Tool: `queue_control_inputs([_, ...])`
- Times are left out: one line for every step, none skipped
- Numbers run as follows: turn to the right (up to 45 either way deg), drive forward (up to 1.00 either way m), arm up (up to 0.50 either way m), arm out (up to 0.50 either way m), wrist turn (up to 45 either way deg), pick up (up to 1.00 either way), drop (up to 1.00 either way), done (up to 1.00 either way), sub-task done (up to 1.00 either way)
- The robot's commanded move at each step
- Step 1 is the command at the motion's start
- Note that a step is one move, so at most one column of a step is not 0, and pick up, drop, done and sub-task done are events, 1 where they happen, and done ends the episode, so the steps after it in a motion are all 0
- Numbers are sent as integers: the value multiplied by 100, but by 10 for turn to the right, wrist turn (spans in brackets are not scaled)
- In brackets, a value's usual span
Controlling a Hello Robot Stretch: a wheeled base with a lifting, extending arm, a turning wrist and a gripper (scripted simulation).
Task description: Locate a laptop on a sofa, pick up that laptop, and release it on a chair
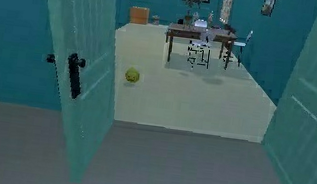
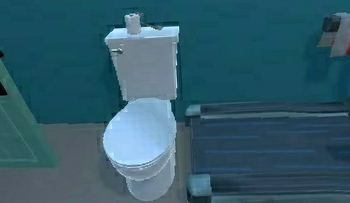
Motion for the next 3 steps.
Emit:
queue_control_inputs([-30, 0, 0, 0, 0, 0, 0, 0, 0])
queue_control_inputs([0, 80, 0, 0, 0, 0, 0, 0, 0])
queue_control_inputs([60, 0, 0, 0, 0, 0, 0, 0, 0])
